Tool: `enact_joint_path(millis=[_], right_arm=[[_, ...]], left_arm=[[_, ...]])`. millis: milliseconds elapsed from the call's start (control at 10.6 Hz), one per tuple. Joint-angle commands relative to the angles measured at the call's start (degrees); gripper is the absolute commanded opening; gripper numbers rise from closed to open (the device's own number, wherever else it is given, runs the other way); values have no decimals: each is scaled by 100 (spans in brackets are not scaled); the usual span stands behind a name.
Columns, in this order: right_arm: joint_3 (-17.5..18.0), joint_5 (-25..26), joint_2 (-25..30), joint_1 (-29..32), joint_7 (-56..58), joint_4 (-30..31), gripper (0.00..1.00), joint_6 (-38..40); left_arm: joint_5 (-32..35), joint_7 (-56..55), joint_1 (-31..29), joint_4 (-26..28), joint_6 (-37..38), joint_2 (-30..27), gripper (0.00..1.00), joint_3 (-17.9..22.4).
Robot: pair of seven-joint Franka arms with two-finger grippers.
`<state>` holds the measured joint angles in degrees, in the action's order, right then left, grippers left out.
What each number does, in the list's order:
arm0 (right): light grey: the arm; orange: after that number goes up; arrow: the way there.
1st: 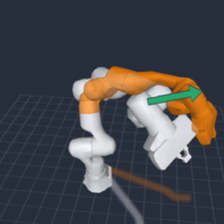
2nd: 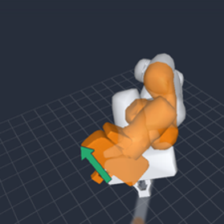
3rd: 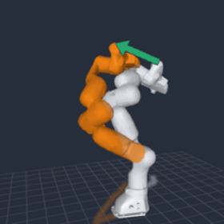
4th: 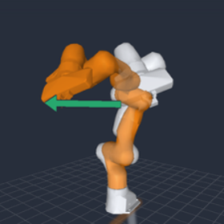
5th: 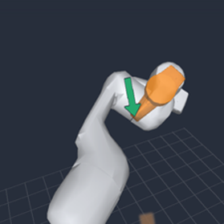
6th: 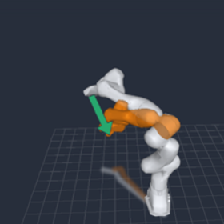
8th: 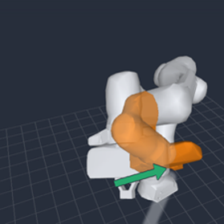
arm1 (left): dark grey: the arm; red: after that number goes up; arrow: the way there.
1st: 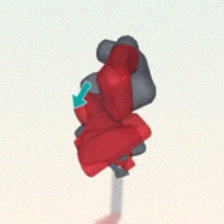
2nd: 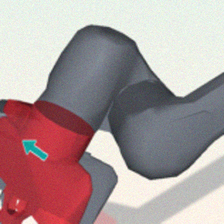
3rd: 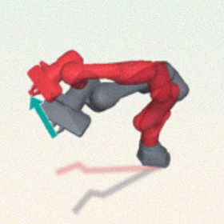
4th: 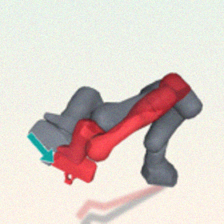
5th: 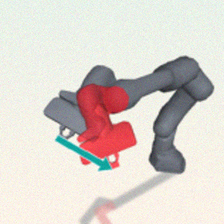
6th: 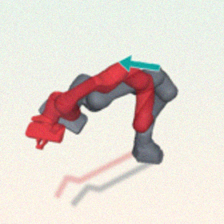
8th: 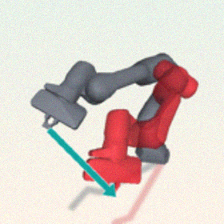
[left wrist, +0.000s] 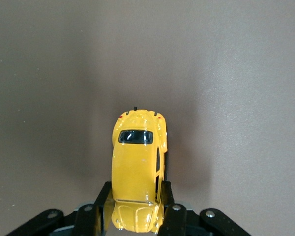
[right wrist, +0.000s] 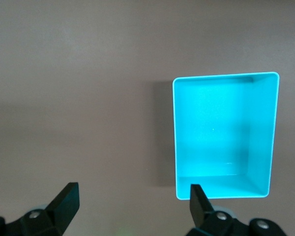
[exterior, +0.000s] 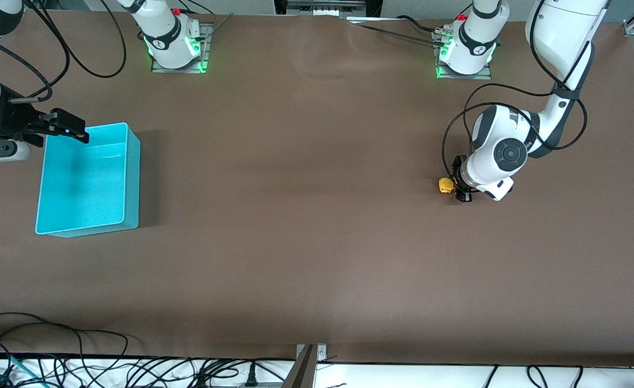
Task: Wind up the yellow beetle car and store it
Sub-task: 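Drag the yellow car backward along the table with the left gripper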
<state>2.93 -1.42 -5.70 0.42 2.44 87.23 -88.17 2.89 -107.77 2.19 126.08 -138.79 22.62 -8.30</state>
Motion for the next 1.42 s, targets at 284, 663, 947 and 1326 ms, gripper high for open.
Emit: enact_joint_path(millis=[284,663,947,1326], right_arm=[[-3,-95,7,28,72,4,100,-34],[-3,-95,7,28,72,-5,100,-34],[-3,-95,7,28,72,4,100,-34],[-3,-95,7,37,72,4,100,-34]], left_arm=[[63,667,-525,-154,-96,278,0,74],[764,1100,-1263,-206,-96,576,0,74],[1239,1100,-1764,-426,-87,744,0,74],[1284,1441,-2186,-549,-78,770,0,83]])
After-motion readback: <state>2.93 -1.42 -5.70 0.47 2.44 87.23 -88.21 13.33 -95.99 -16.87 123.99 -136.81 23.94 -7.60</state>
